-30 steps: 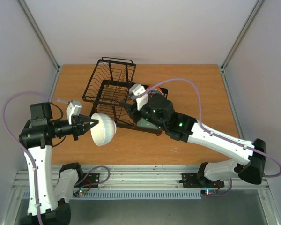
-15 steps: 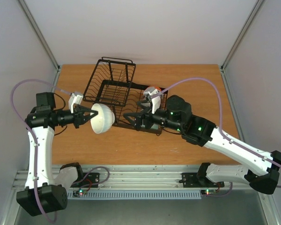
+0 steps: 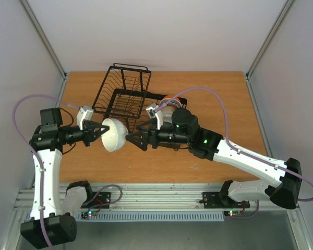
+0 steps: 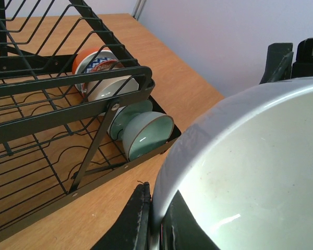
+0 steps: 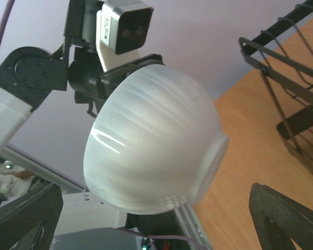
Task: Load the bowls into the dish rack
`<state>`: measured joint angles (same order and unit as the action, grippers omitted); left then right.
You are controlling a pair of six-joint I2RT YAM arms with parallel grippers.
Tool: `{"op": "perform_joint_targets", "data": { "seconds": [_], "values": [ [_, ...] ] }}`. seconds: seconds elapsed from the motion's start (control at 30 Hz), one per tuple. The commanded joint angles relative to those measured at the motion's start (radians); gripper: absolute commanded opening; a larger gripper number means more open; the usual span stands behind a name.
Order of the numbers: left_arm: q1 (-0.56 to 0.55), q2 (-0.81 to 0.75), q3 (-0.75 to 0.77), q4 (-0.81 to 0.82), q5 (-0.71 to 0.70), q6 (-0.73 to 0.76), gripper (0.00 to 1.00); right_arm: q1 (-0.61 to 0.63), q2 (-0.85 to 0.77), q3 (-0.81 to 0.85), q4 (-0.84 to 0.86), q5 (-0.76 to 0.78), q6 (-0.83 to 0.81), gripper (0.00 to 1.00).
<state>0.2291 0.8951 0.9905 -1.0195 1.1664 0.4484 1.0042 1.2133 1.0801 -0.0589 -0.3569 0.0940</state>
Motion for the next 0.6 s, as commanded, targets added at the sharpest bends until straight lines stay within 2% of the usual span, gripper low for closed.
{"op": "perform_joint_targets", "data": {
  "seconds": [0.0, 0.57],
  "values": [
    [0.001, -0.015, -0.005, 0.071, 0.030, -0.034, 0.00, -0.003, 0.045, 0.024, 0.103, -0.105, 0.083, 0.99],
    [0.000, -0.020, -0.023, 0.074, 0.022, -0.038, 0.01, 0.010, 0.136, 0.072, 0.116, -0.113, 0.100, 0.99]
  ]
}}
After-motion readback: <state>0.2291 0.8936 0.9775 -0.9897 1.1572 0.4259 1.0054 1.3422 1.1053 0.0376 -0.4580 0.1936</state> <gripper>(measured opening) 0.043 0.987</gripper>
